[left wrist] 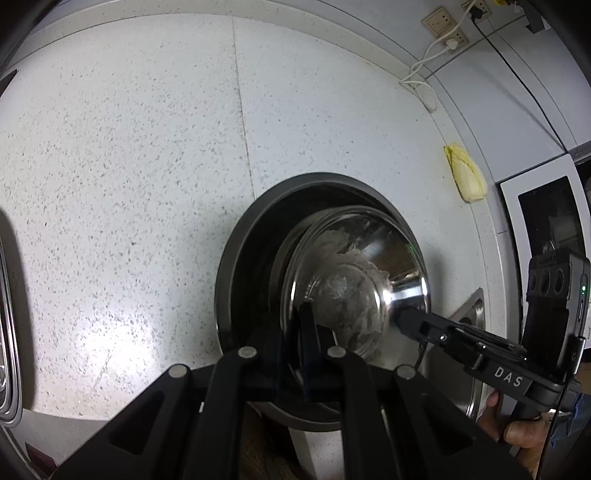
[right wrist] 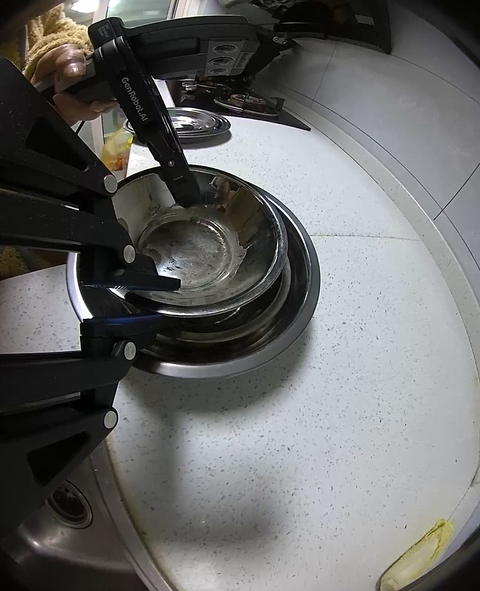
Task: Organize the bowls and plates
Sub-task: 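Carry the second small bowl and lower it into the bowl stack, then open the right tool while the left tool opens, releasing the bowl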
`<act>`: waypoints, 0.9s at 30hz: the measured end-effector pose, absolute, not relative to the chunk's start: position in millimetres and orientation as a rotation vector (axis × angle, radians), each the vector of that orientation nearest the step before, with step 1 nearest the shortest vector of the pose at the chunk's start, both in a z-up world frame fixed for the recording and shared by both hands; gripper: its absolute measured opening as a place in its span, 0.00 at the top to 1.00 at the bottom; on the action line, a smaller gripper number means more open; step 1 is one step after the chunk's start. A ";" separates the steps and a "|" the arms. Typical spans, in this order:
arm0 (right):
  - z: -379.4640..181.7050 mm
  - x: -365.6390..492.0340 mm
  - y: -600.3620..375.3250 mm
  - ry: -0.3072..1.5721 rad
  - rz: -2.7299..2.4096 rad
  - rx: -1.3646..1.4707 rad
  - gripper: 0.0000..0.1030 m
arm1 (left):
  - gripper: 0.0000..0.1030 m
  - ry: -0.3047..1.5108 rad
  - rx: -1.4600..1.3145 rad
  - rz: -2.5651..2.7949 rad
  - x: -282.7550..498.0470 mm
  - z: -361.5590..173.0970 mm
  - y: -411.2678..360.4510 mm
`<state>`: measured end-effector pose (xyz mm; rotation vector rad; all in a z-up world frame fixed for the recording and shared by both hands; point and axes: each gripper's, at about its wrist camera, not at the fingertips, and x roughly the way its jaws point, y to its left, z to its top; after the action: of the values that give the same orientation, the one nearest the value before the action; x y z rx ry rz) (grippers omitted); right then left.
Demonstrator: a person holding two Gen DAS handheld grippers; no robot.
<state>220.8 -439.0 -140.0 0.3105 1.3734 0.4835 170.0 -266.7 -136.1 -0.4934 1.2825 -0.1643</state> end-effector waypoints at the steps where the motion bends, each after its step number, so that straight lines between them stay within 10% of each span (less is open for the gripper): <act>1: -139.7 220.9 -439.0 1.372 0.484 0.308 0.90 | 0.93 1.281 -0.494 -0.164 170.9 -136.4 -266.9; 27: -121.0 219.9 -428.8 1.329 0.479 0.258 0.70 | 0.91 1.272 -0.393 -0.183 176.4 -133.3 -271.1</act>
<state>219.9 -428.8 -121.0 0.2584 1.3287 0.4789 176.4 -271.1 -133.3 -0.3930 1.2716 -0.1831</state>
